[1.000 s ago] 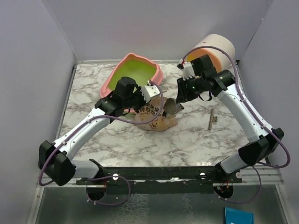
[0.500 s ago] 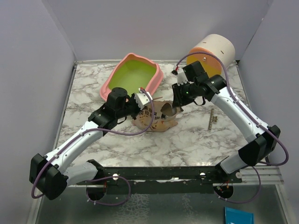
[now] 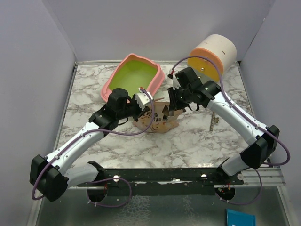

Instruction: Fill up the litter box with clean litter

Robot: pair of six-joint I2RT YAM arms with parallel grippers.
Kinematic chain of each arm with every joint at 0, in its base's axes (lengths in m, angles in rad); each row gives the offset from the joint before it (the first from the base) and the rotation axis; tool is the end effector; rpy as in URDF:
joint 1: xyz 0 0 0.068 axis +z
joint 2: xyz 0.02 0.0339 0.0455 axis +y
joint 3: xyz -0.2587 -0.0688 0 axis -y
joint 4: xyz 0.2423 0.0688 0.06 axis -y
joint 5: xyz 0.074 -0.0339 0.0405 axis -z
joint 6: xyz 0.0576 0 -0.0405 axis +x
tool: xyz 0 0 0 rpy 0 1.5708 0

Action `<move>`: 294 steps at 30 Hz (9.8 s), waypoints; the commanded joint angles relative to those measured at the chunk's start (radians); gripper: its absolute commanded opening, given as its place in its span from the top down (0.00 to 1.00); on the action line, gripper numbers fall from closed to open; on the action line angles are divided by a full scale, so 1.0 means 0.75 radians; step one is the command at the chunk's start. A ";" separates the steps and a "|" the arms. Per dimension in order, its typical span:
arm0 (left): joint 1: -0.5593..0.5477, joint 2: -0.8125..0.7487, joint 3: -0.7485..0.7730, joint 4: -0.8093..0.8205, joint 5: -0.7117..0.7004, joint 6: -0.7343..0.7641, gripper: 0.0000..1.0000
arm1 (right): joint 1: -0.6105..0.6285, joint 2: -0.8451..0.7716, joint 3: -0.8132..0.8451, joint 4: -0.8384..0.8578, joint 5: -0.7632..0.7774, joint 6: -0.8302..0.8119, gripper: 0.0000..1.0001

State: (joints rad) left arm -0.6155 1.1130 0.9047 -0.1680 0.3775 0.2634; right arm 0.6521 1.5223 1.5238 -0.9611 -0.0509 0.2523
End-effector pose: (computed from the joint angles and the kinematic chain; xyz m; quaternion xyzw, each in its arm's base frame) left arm 0.2113 -0.1754 0.3073 0.4410 0.6901 -0.2495 0.5167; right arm 0.2566 0.1996 0.3245 -0.1968 0.9329 0.1532 0.2599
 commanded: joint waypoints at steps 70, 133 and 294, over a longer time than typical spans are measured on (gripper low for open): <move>-0.071 0.033 0.115 -0.065 0.023 0.031 0.95 | -0.243 -0.099 -0.665 0.975 -0.827 0.438 0.99; -0.071 -0.099 0.134 -0.058 -0.063 -0.083 0.88 | -0.883 -0.330 -1.165 1.746 -1.526 1.102 0.99; -0.071 -0.624 0.088 -0.248 -0.630 -0.277 0.55 | 0.024 0.652 0.829 1.127 0.241 -0.833 0.99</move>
State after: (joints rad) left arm -0.6697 0.6659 0.9821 -0.3470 -0.0967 0.0616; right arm 0.6643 2.0079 2.1323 -0.2123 0.0132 -0.3073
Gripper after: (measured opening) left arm 0.449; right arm 0.245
